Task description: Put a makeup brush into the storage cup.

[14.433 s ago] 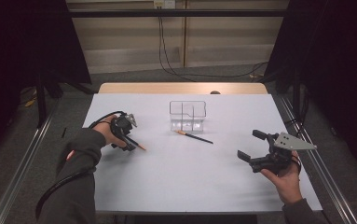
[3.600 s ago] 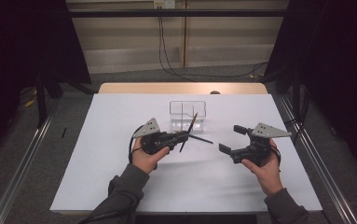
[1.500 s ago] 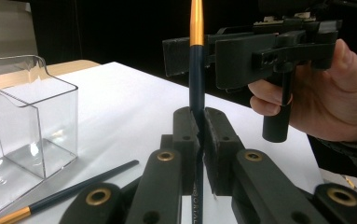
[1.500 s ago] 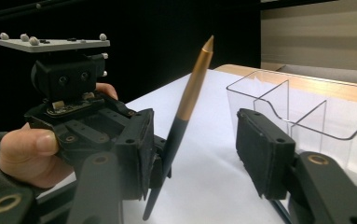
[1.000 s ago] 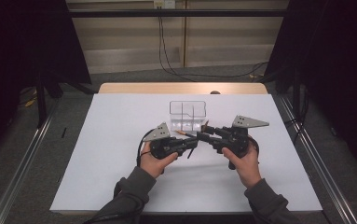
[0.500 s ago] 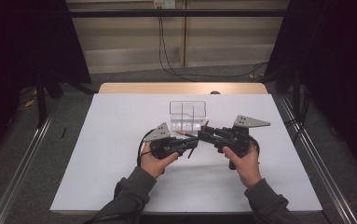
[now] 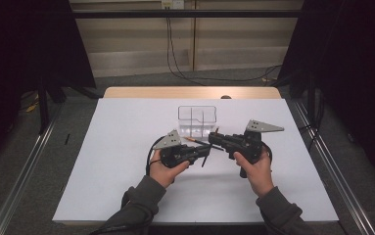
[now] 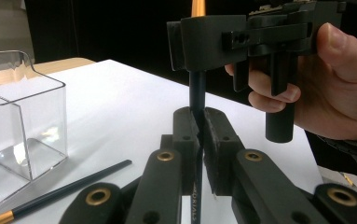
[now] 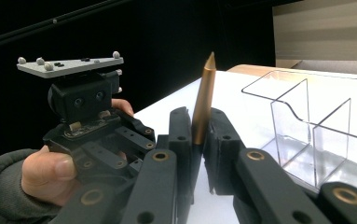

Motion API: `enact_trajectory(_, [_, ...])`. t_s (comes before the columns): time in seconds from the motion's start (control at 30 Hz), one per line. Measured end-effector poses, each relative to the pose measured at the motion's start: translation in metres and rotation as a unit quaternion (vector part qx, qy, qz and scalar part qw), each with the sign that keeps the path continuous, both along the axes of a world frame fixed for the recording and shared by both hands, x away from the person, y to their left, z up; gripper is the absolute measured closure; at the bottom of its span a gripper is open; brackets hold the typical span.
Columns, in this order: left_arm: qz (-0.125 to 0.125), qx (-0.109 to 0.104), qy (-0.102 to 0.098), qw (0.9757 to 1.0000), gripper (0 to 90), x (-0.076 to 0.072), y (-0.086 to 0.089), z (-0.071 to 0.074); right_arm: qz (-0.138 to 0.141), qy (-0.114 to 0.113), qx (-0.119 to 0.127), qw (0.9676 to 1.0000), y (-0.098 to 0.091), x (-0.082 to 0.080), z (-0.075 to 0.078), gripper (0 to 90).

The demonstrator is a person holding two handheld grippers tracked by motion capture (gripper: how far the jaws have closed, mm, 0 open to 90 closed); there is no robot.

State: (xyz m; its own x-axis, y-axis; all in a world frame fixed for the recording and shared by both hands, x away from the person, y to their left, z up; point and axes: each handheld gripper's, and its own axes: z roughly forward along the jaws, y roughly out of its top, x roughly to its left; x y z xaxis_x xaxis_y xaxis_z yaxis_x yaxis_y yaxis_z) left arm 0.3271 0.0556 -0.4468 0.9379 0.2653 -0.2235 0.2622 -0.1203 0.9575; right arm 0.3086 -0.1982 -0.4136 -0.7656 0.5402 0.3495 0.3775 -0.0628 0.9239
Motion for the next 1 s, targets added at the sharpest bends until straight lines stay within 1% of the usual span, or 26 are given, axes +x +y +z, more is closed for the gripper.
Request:
enact_trajectory(0.03, [0.001, -0.001, 0.002, 1.0, 84.2, 0.0, -0.0001, 0.0001, 0.0, 0.0, 0.002, 1.0, 0.0006, -0.0001, 0.0003, 83.3])
enact_trajectory(0.1, [0.0, -0.002, 0.003, 1.0, 84.3, 0.0005, 0.0003, -0.0001, -0.002, 0.0, -0.001, 1.0, 0.0021, -0.0005, 0.0012, 83.4])
enact_trajectory(0.17, [-0.002, -0.013, 0.008, 0.9999, 84.3, 0.0001, 0.0001, -0.0007, 0.0, -0.002, -0.001, 1.0, 0.0028, 0.0003, 0.0016, 83.5])
enact_trajectory(0.23, [0.0, -0.007, 0.007, 0.9999, 84.2, 0.0006, 0.001, -0.0004, 0.001, 0.0, 0.0, 1.0, 0.003, 0.0009, 0.0017, 83.5])
enact_trajectory(0.27, [0.002, -0.008, 0.008, 0.9999, 84.3, 0.0004, 0.0009, -0.0005, 0.001, -0.001, 0.0, 1.0, 0.003, 0.0012, 0.0018, 83.6])
enact_trajectory(0.3, [-0.003, -0.014, 0.01, 0.9999, 84.2, 0.0011, 0.0008, -0.001, 0.001, -0.001, 0.001, 1.0, 0.003, 0.0013, 0.0019, 83.6])
enact_trajectory(0.33, [0.001, -0.012, 0.013, 0.9998, 84.2, 0.0007, 0.0008, -0.0007, 0.002, -0.002, 0.001, 1.0, 0.0033, 0.0013, 0.0019, 83.6])
enact_trajectory(0.37, [0.0, -0.016, 0.013, 0.9998, 84.2, 0.0008, 0.0007, -0.0011, 0.002, -0.002, 0.002, 1.0, 0.0034, 0.0013, 0.0018, 83.6])
enact_trajectory(0.47, [0.001, -0.018, 0.015, 0.9997, 84.1, 0.0008, 0.0005, -0.0013, 0.0, -0.002, 0.003, 1.0, 0.0036, 0.0011, 0.0016, 83.7])
enact_trajectory(0.7, [0.001, -0.019, 0.014, 0.9997, 84.0, 0.0018, 0.0007, -0.0015, -0.001, -0.009, 0.005, 0.9999, 0.0034, 0.0014, 0.0016, 83.6])
enact_trajectory(0.87, [-0.003, -0.024, 0.019, 0.9995, 84.0, 0.002, 0.0011, -0.0017, 0.001, -0.014, 0.002, 0.9999, 0.0047, 0.0007, 0.0021, 83.7])
enact_trajectory(1.0, [-0.002, -0.021, 0.019, 0.9996, 84.0, 0.0026, 0.0018, -0.0021, 0.003, -0.02, -0.001, 0.9998, 0.0055, 0.0016, 0.0019, 83.7])
